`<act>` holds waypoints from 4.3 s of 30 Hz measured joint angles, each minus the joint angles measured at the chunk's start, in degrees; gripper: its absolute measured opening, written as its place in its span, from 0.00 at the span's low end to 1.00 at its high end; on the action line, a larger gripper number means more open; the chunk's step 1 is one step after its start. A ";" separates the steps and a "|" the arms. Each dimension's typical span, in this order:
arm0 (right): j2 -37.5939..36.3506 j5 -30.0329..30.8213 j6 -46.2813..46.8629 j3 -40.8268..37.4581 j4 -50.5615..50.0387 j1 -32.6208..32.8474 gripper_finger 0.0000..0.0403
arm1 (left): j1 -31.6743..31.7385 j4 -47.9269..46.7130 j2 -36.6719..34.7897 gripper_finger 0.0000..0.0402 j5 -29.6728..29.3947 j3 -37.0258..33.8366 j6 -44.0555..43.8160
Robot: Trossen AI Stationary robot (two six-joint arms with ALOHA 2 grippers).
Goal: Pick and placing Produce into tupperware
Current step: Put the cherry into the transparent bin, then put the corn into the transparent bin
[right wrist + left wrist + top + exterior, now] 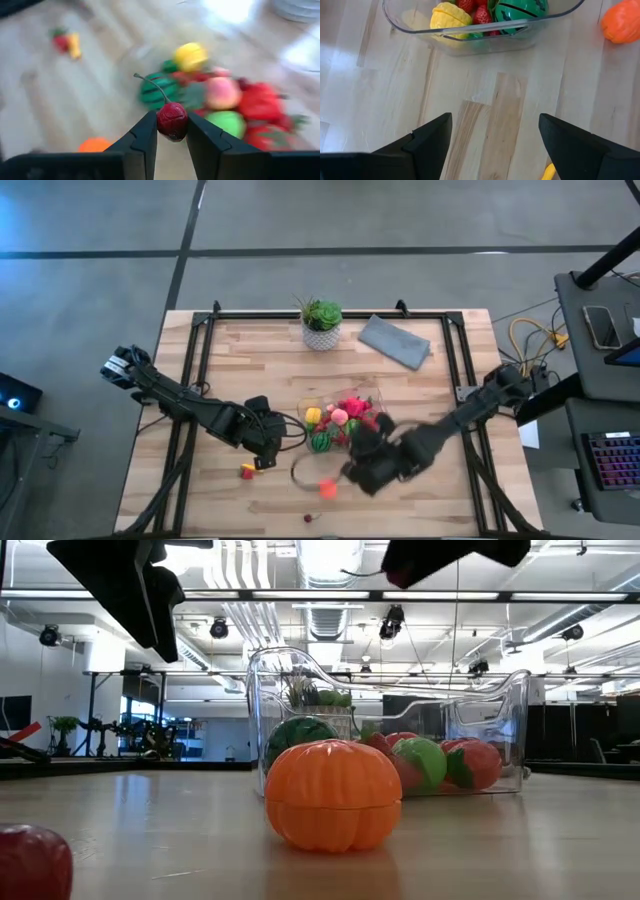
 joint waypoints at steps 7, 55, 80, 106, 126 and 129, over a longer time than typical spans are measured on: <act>-1.48 -8.90 -0.97 -2.69 -6.53 -9.29 0.26 | 0.01 0.35 0.00 0.70 -0.02 0.00 0.01; 9.29 -19.99 3.50 -1.90 10.27 6.34 0.69 | -9.28 -0.06 -0.02 0.70 5.45 -3.93 -3.92; 10.56 -19.53 4.11 -1.73 10.28 6.31 0.67 | -19.02 15.06 0.09 0.70 3.97 -16.36 -3.30; 10.58 -19.11 4.12 -3.48 10.34 6.34 0.66 | -16.38 23.93 4.73 0.49 3.89 -21.42 -4.47; 10.58 -19.22 4.14 -3.48 10.27 6.36 0.66 | -16.43 22.66 6.21 0.33 7.56 -21.14 -4.49; 10.58 -19.25 4.14 -3.48 10.23 6.36 0.66 | -16.42 22.28 6.21 0.26 8.62 -21.14 -4.47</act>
